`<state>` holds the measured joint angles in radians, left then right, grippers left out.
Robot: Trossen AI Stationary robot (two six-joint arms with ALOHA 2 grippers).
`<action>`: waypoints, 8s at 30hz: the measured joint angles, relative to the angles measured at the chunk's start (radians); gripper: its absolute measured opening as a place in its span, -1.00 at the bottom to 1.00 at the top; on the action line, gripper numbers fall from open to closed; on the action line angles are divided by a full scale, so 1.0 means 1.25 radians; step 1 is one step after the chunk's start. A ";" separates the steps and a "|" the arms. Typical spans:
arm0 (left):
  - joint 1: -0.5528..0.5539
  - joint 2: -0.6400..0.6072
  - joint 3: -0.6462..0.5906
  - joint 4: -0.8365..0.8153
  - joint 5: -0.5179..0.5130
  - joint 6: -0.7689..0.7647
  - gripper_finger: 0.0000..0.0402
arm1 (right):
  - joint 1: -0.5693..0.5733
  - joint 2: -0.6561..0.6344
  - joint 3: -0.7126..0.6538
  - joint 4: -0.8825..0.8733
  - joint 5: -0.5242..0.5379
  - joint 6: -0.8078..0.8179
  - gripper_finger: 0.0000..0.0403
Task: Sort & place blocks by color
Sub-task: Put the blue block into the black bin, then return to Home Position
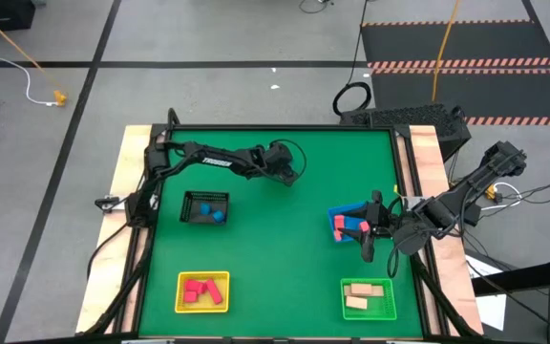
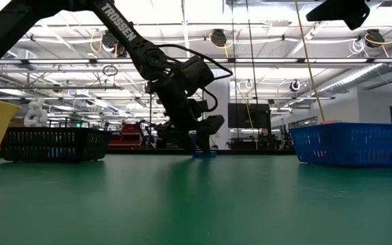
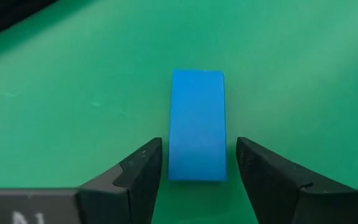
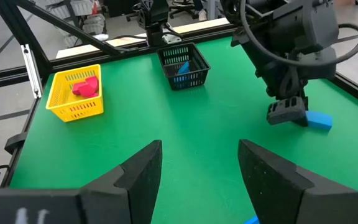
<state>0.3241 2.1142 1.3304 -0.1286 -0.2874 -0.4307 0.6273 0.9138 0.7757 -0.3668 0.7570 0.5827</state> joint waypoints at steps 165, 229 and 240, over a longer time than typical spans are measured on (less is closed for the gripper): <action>-0.276 -1.380 -0.996 0.168 -0.085 0.298 0.98 | 0.001 0.000 0.000 0.044 -0.002 0.000 0.01; -0.276 -1.404 -1.056 0.226 -0.085 0.299 0.98 | -0.005 -0.001 -0.006 0.058 -0.002 0.007 0.01; -0.276 -1.404 -1.056 0.226 -0.085 0.300 0.98 | -0.043 -0.010 -0.252 0.657 0.001 -0.026 0.01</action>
<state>-0.0212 0.3595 0.0107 0.1540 -0.3931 -0.0563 0.5732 0.9016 0.4605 0.4544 0.7577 0.5500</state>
